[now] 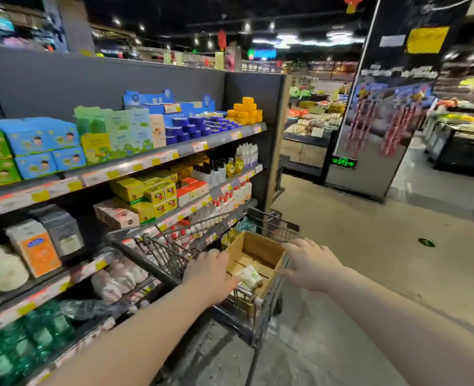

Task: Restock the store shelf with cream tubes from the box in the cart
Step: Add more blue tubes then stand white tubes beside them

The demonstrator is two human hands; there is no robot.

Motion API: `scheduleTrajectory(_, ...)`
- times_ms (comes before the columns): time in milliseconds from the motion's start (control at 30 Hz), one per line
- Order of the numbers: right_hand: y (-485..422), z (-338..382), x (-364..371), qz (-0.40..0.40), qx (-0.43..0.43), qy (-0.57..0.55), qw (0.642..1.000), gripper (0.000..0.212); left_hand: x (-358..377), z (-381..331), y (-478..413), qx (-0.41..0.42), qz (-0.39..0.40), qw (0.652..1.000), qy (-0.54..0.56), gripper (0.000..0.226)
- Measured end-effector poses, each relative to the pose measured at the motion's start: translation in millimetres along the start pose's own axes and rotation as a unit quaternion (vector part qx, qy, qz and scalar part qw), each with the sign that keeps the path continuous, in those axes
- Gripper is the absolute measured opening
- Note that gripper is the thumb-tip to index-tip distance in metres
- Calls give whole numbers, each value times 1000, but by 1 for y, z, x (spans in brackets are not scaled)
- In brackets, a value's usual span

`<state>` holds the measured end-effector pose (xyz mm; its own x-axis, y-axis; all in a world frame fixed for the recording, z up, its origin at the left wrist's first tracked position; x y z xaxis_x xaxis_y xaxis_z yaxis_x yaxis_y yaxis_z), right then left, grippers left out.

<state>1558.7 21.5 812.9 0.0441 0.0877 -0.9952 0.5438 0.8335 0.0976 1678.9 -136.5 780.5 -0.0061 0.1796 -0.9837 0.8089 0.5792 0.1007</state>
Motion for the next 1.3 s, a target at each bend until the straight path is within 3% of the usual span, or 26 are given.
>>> scheduleTrajectory(267, 4, -77, 29, 5, 36, -18, 999, 65, 33, -83, -49, 44, 39, 998, -12, 60)
scheduleTrajectory(500, -67, -138, 41, 25, 12, 2, 1000, 65, 68, -131, -140, 60, 44, 997, 3, 44)
scheduleTrajectory(800, -209, -202, 70, 123, -44, 11, 991, 62, 119, -109, -270, -64, 112, 990, 48, 51)
scheduleTrajectory(1067, -310, -208, 110, 190, -124, -5, 974, 61, 144, -60, -299, -168, 150, 974, 32, 57)
scheduleTrajectory(1300, -399, -211, 172, 262, -185, -15, 947, 64, 179, -38, -326, -279, 212, 936, 40, 60)
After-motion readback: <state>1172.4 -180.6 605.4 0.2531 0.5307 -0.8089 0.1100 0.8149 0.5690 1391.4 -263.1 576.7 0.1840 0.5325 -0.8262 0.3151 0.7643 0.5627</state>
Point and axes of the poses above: each hand's wrist, its own y-axis away from the middle knuckle, its own x-axis out of the palm, z = x × y, the point moved 3 cm from there along -y, towards the middle knuckle, and after that the axes turned 10 degrees about -x, right-handed, at the moved point
